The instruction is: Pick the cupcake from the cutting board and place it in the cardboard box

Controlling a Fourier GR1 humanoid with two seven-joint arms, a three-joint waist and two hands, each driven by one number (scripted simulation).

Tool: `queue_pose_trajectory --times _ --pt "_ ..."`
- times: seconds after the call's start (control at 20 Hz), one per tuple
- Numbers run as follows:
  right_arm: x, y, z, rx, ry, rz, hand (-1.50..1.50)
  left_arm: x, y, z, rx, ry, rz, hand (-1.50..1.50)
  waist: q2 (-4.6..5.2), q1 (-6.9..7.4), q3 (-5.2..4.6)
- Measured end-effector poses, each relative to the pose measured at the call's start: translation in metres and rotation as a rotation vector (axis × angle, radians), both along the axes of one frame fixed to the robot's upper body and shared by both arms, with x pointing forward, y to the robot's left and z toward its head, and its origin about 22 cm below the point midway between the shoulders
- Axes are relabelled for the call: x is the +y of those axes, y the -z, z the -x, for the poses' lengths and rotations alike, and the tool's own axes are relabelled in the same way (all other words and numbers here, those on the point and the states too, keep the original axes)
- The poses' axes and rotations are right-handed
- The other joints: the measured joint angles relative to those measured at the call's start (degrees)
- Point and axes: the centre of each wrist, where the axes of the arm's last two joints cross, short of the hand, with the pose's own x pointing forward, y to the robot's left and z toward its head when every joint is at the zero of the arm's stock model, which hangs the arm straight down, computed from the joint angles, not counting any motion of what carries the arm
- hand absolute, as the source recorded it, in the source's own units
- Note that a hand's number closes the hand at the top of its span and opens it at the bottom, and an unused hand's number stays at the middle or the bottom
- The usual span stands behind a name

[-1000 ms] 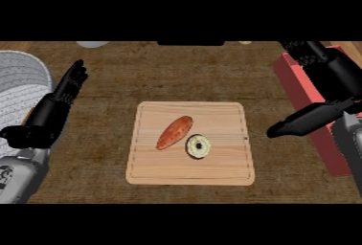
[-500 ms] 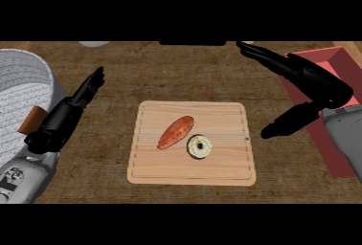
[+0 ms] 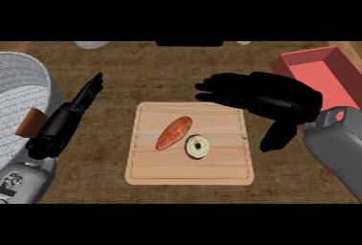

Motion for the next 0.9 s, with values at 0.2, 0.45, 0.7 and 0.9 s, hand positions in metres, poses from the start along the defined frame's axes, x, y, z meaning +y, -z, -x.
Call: queue_pose_trajectory --times 0.2,0.45,0.7,0.9 --pt "0.029 -0.004 0.026 -0.044 -0.006 0.139 -1.50 0.001 0.000 -0.002 -0.002 -0.011 -0.004 0.00 -0.11 -0.51 -0.01" --pt "0.055 -0.003 0.053 -0.072 0.027 0.264 -1.50 0.000 0.000 -0.008 -0.007 -0.014 -0.004 0.00 -0.04 -0.68 0.01" --pt "0.074 0.010 0.068 -0.058 0.072 0.336 -1.50 0.001 -0.006 -0.010 -0.007 -0.011 -0.002 0.00 0.06 -0.40 0.03" --pt "0.086 0.022 0.082 -0.036 0.093 0.368 -1.50 0.005 -0.002 -0.006 -0.004 -0.007 -0.002 0.00 0.10 -0.32 0.04"
